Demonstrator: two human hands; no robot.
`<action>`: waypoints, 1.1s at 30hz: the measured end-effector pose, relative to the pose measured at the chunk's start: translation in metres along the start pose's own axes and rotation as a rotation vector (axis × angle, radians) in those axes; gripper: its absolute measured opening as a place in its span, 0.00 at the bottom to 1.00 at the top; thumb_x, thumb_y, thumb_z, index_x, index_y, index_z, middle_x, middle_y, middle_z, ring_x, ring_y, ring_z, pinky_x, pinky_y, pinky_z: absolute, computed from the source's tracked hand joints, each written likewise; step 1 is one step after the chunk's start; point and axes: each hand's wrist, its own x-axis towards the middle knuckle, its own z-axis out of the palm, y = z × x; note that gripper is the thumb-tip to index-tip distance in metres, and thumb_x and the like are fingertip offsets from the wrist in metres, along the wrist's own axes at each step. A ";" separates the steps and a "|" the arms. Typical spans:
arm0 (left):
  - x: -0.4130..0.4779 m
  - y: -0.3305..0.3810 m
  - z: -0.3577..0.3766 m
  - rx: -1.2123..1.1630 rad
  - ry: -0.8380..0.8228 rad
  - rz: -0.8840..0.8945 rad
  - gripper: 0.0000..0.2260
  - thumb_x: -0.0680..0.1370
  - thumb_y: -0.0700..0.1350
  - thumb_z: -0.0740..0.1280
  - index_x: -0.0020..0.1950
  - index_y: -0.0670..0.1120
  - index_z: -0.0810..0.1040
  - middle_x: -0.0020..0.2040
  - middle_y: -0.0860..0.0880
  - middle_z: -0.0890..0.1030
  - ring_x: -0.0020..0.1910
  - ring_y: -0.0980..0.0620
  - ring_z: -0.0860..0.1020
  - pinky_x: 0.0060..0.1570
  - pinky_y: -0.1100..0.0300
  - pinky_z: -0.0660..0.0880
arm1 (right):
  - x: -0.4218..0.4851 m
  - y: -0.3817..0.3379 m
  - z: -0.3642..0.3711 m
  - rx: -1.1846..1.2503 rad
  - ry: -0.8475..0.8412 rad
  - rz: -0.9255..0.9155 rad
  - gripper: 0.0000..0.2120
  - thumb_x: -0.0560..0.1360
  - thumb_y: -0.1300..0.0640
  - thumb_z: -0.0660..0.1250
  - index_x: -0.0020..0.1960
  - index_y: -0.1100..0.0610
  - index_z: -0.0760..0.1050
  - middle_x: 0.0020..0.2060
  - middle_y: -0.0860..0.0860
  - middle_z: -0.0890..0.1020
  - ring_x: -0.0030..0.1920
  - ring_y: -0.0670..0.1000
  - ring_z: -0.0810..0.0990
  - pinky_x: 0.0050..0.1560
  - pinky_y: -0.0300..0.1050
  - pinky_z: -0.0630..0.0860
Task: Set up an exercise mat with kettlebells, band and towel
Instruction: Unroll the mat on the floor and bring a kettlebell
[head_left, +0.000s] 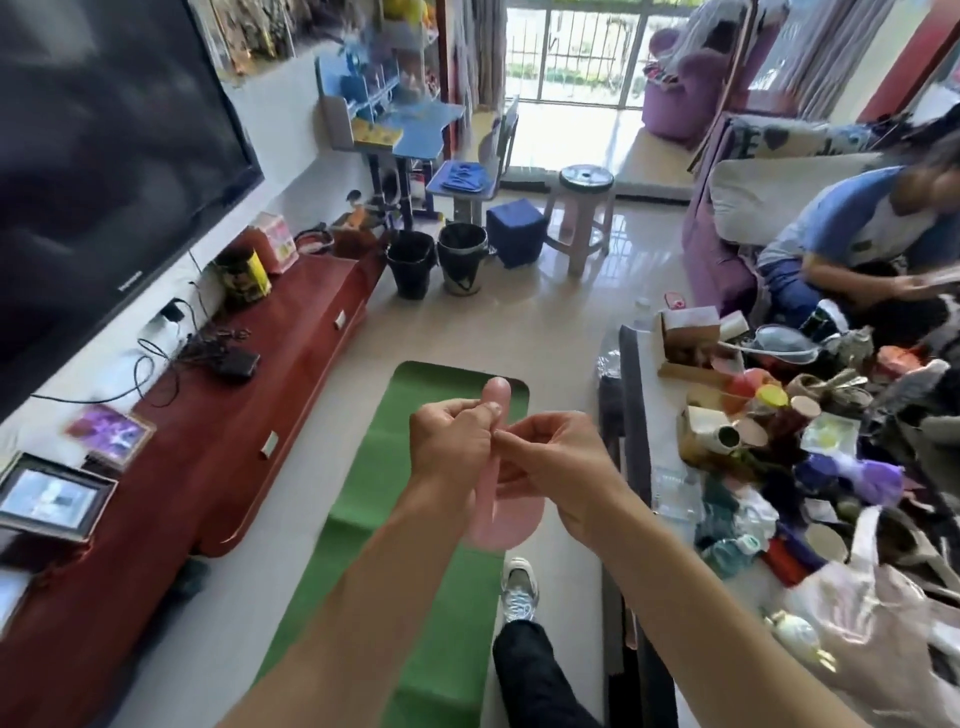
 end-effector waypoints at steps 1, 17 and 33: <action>0.025 0.005 0.006 -0.006 0.027 -0.002 0.07 0.80 0.35 0.67 0.44 0.32 0.79 0.41 0.36 0.82 0.43 0.35 0.85 0.48 0.36 0.83 | 0.030 -0.004 0.000 -0.003 -0.030 0.026 0.10 0.74 0.61 0.76 0.40 0.66 0.80 0.32 0.61 0.84 0.30 0.54 0.85 0.31 0.45 0.83; 0.326 0.162 0.029 -0.123 0.255 0.110 0.06 0.75 0.37 0.69 0.48 0.35 0.83 0.44 0.33 0.85 0.47 0.34 0.86 0.50 0.36 0.83 | 0.367 -0.130 0.074 -0.049 -0.232 -0.029 0.09 0.73 0.62 0.77 0.40 0.66 0.79 0.35 0.63 0.85 0.33 0.57 0.86 0.38 0.55 0.86; 0.715 0.185 -0.100 -0.103 0.044 -0.097 0.05 0.80 0.37 0.68 0.46 0.36 0.80 0.42 0.34 0.85 0.39 0.36 0.86 0.36 0.39 0.83 | 0.699 -0.066 0.267 -0.044 0.022 0.130 0.10 0.74 0.60 0.76 0.45 0.67 0.79 0.36 0.59 0.85 0.34 0.54 0.86 0.41 0.56 0.86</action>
